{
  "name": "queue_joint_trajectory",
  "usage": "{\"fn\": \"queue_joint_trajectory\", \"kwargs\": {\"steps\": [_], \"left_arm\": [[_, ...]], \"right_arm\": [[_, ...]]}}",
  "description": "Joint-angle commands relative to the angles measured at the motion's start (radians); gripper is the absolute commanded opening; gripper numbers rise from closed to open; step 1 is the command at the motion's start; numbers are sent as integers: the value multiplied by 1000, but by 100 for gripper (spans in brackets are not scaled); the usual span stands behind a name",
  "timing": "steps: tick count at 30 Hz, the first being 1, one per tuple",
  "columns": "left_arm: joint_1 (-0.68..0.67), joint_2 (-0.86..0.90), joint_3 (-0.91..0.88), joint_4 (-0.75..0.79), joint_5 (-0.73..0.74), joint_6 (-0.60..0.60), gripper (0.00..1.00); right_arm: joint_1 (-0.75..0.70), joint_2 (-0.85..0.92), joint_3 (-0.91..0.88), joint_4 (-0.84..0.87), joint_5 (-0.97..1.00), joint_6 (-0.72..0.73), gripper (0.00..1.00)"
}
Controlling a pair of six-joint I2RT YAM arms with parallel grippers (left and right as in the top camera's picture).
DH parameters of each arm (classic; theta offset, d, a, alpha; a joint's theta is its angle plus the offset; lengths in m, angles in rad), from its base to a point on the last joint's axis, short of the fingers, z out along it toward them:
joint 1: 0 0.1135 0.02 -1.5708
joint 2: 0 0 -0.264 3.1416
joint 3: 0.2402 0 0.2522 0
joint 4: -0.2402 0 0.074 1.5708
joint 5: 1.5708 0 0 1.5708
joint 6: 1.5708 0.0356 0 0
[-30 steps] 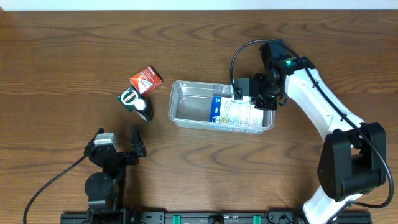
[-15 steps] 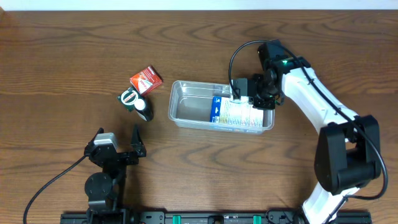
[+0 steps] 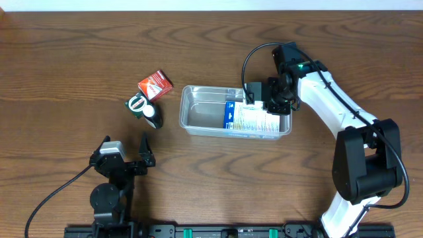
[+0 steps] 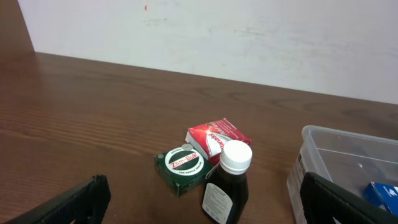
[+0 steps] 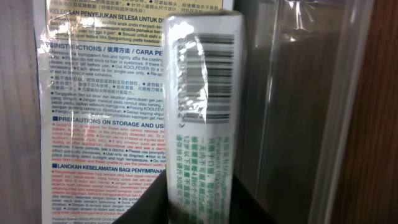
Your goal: Pack container
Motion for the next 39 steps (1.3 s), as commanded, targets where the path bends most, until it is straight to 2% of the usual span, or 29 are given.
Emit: {"fn": "queue_joint_trajectory", "kwargs": {"steps": [1, 2, 4, 13, 17, 32, 33, 34, 39], "left_arm": [[5, -5, -32, -11, -2, 6, 98], [5, -5, -32, -11, -2, 6, 98], [5, -5, -32, -11, -2, 6, 98], [5, -5, -32, -11, -2, 6, 98], [5, -5, -32, -11, -2, 6, 98], [5, -5, -32, -11, -2, 6, 98], [5, -5, -32, -11, -2, 6, 98], [5, -5, -32, -11, -2, 6, 98], [5, -5, -32, -11, -2, 6, 98]], "right_arm": [[-4, 8, 5, 3, -14, -15, 30], [-4, 8, 5, 3, -14, -15, 35], [-3, 8, 5, 4, -14, -15, 37], [1, -3, 5, 7, 16, -11, 38], [8, -34, 7, 15, 29, -12, 46], [26, -232, 9, 34, 23, 0, 49], [28, -247, 9, 34, 23, 0, 54], [29, -265, 9, 37, 23, 0, 99], [18, -350, 9, 101, 30, 89, 99]]}}
